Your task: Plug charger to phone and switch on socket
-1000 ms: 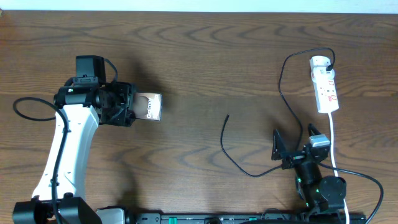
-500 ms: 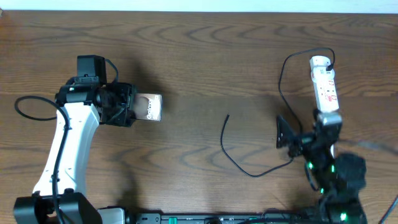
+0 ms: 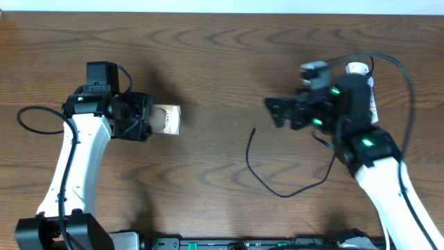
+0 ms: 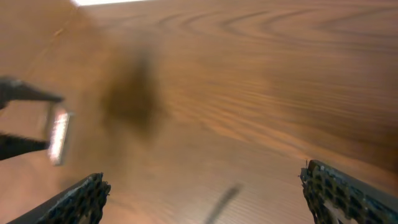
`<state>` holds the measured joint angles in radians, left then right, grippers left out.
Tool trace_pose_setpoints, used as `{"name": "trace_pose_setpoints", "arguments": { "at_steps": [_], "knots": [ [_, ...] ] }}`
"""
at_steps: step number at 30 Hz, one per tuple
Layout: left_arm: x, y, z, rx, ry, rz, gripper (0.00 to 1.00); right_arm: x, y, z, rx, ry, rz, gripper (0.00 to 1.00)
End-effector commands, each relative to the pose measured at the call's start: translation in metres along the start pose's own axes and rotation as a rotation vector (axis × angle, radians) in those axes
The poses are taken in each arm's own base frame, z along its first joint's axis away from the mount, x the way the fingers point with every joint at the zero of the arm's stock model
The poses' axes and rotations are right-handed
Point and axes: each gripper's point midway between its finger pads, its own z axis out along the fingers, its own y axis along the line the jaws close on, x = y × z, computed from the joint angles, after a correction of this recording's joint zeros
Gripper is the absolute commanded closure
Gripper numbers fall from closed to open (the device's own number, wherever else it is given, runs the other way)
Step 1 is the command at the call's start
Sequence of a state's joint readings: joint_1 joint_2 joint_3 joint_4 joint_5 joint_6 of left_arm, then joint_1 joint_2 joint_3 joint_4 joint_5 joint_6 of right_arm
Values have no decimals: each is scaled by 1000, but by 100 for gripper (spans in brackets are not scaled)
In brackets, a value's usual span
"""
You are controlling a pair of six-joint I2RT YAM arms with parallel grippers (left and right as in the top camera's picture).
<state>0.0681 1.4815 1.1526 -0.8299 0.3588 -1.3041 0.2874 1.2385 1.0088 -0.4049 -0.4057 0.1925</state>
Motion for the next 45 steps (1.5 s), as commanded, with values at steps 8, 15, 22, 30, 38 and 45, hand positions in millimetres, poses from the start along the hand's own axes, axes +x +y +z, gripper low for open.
{"name": "trace_pose_setpoints", "arguments": {
  "at_steps": [8, 15, 22, 30, 38, 45],
  "knots": [
    [-2, -11, -7, 26, -18, 21, 93, -3, 82, 34, -217, 33, -43, 1],
    [-5, -10, -6, 20, -46, 25, 93, -2, 68, 65, -109, 26, 210, 1],
    [2, -10, -4, 9, -58, 44, 93, 26, 46, 98, -21, 121, 492, 1],
    [4, -11, -3, 11, -55, 37, 93, 40, 59, 111, -115, 202, 527, 1],
    [4, -11, -3, 13, -55, 34, 93, 18, 117, 94, -517, 215, 349, 1],
    [5, -12, -3, 16, -51, 23, 93, 25, 122, 110, -603, 258, 385, 1]
  ]
}}
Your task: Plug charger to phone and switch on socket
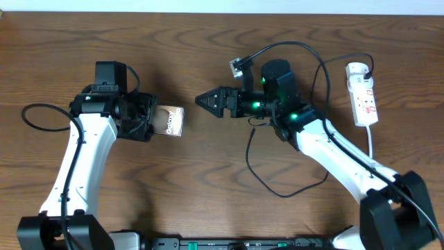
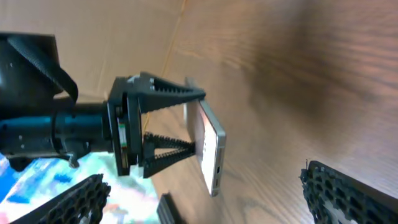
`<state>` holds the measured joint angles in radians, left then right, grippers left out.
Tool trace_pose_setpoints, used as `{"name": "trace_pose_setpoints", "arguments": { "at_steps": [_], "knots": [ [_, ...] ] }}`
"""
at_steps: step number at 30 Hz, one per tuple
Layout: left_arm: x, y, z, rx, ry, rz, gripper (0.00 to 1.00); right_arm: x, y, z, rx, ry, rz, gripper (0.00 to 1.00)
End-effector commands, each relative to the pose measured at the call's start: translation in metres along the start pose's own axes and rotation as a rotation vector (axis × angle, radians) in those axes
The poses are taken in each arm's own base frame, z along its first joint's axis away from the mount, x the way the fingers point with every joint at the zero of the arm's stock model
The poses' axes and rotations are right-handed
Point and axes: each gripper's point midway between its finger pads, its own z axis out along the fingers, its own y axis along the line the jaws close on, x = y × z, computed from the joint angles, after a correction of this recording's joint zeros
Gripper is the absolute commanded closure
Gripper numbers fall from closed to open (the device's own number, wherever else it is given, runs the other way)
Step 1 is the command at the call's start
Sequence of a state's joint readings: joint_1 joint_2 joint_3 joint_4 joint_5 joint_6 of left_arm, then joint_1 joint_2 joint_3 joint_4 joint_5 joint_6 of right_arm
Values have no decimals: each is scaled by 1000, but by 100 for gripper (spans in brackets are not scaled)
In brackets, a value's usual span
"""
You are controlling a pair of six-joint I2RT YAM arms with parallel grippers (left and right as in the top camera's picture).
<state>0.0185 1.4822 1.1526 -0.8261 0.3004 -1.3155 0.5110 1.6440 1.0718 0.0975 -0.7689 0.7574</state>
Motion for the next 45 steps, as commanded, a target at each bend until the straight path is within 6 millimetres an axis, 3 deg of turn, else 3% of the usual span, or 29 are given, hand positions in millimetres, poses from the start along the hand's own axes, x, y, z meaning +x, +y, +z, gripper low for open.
{"name": "trace_pose_setpoints", "arguments": {
  "at_steps": [1, 11, 27, 38, 45],
  "knots": [
    [-1, -12, -7, 33, -12, -12, 93, 9, -4, 12, -82, 81, 45, 1],
    [-1, -12, -7, 33, -12, -12, 93, 16, -32, 41, -172, 131, 98, 1],
    [2, -9, -7, 18, -2, -121, 93, 17, -35, 43, -185, 129, 8, 1],
    [31, -11, -9, 14, 174, -255, 93, 17, -51, 46, -110, 104, 9, 1],
    [35, -2, -10, -25, 190, -272, 93, 19, -51, 51, -87, 97, 31, 1]
  ]
}}
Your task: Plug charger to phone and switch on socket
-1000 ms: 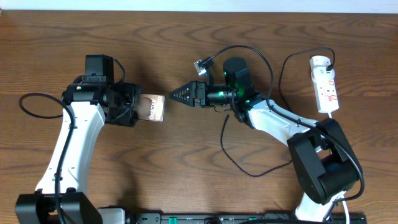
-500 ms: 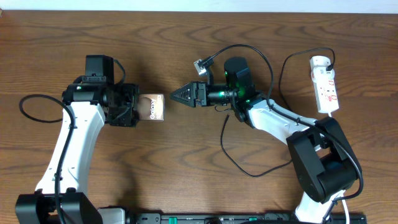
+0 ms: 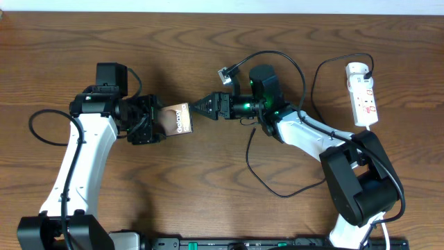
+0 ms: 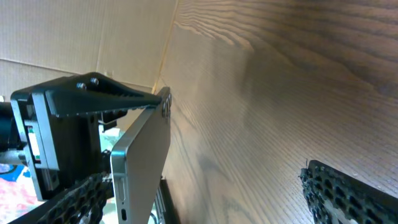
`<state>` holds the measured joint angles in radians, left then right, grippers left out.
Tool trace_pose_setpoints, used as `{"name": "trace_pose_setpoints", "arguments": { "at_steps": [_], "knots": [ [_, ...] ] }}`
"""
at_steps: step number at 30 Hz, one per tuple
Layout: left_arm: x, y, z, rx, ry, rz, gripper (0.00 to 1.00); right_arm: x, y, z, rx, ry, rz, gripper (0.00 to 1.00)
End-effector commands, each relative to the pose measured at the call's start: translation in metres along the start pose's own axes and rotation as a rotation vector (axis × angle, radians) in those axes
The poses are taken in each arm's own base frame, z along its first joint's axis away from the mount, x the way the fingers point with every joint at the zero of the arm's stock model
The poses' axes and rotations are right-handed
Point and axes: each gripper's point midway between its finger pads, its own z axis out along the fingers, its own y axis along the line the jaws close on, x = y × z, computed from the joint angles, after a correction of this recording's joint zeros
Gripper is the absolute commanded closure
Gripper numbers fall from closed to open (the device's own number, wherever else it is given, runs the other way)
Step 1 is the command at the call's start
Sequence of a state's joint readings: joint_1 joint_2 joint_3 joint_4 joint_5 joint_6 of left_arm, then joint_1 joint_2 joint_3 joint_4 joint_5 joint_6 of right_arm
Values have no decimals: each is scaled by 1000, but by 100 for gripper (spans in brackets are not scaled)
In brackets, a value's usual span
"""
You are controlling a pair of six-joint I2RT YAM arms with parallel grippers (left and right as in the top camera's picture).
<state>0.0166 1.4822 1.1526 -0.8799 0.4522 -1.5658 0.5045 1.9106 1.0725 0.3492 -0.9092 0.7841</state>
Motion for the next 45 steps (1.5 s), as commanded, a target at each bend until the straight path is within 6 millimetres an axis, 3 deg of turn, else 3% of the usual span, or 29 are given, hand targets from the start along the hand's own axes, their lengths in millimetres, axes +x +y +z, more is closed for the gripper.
{"name": "trace_pose_setpoints", "arguments": {
  "at_steps": [1, 11, 15, 33, 45],
  "knots": [
    [10, -5, -7, 9, 36, -6, 93, 0, 3, 6, 1, 0, -5, 1],
    [0, 2, -7, -20, -24, -20, 93, -9, 38, 9, -125, -18, 0, 1],
    [-1, 3, -7, -24, -29, -22, 93, -9, 42, 9, -137, -16, 30, 3],
    [-3, 12, -7, -60, -41, -36, 93, 31, 65, 46, -142, 67, 91, 9],
    [-5, 20, -7, -90, -52, -42, 93, 41, 56, 48, -104, 102, 141, 44]
  ]
}}
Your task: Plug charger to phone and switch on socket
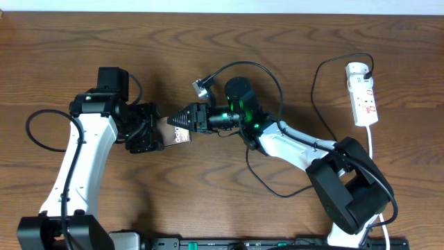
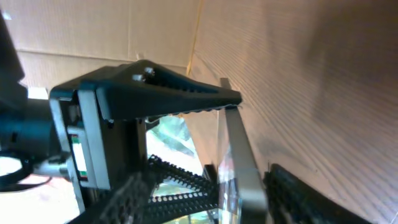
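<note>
My left gripper (image 1: 161, 135) is shut on the phone (image 1: 182, 135) and holds it above the table at centre left. In the right wrist view the phone (image 2: 239, 162) shows edge-on, clamped by the left gripper's black fingers (image 2: 168, 99). My right gripper (image 1: 184, 119) is open and straddles the phone's end: one finger (image 2: 292, 193) lies close along the phone's back, while the other is blurred and apart from it. The black charger cable (image 1: 277, 195) lies loose on the table, its free end (image 1: 253, 130) beside my right arm. The white socket strip (image 1: 362, 94) sits at the far right.
A second black cable (image 1: 31, 125) loops on the table left of my left arm. The charger cable arcs up over my right arm (image 1: 298, 142) and runs to the plug at the strip's top (image 1: 366, 66).
My right gripper has moved left, from just short of the phone to round its end. Its fingers stand closer together. My left gripper has shifted slightly down and right with the phone.
My right gripper was open over the right of the table near the socket strip, while the left held the phone at centre left. Then the right arm pointed at the phone from mid-table, then stood just short of it, and now straddles it. The cable end has stayed put.
</note>
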`<state>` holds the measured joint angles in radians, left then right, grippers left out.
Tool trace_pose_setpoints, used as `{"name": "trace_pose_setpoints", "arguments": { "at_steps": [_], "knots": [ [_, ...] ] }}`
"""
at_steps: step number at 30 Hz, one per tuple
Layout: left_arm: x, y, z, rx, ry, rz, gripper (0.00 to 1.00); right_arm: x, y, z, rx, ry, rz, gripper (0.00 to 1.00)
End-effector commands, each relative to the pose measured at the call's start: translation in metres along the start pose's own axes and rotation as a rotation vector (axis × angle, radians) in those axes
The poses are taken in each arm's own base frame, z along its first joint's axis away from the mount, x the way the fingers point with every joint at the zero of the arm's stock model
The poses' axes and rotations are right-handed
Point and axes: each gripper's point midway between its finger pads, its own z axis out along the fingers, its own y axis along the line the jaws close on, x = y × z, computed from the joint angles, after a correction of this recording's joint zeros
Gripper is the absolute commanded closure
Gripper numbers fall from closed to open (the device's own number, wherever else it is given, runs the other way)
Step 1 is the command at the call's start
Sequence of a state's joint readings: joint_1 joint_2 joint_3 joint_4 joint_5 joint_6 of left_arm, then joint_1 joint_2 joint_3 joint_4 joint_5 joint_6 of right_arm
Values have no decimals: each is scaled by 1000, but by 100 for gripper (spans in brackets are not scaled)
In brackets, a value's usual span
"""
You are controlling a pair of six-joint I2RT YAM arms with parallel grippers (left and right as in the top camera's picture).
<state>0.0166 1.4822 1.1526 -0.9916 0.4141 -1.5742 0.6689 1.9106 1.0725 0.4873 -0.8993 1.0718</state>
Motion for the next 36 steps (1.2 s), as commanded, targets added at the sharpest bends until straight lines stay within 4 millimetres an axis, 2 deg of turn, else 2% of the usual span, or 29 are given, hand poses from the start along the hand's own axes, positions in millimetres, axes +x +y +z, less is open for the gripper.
{"name": "trace_pose_setpoints", "arguments": {
  "at_steps": [1, 10, 15, 18, 23, 36],
  "knots": [
    [2, -5, -7, 9, -7, 10, 93, 2, -1, 4, 8, 11, 7, 46],
    [2, -2, -7, 0, -7, 13, 93, 13, 1, 13, 12, 32, 7, 53],
    [2, 0, -7, -11, -8, 14, 93, 18, 1, 17, 19, 42, 11, 52],
    [2, 1, -7, -13, -8, 16, 93, 21, 1, 19, 22, 45, 14, 57],
    [2, 1, -7, -14, -8, 19, 93, 22, -3, 19, 37, 47, 28, 59],
    [2, 1, -7, -14, -8, 26, 92, 23, -6, 19, 50, 49, 36, 59]
  ]
}}
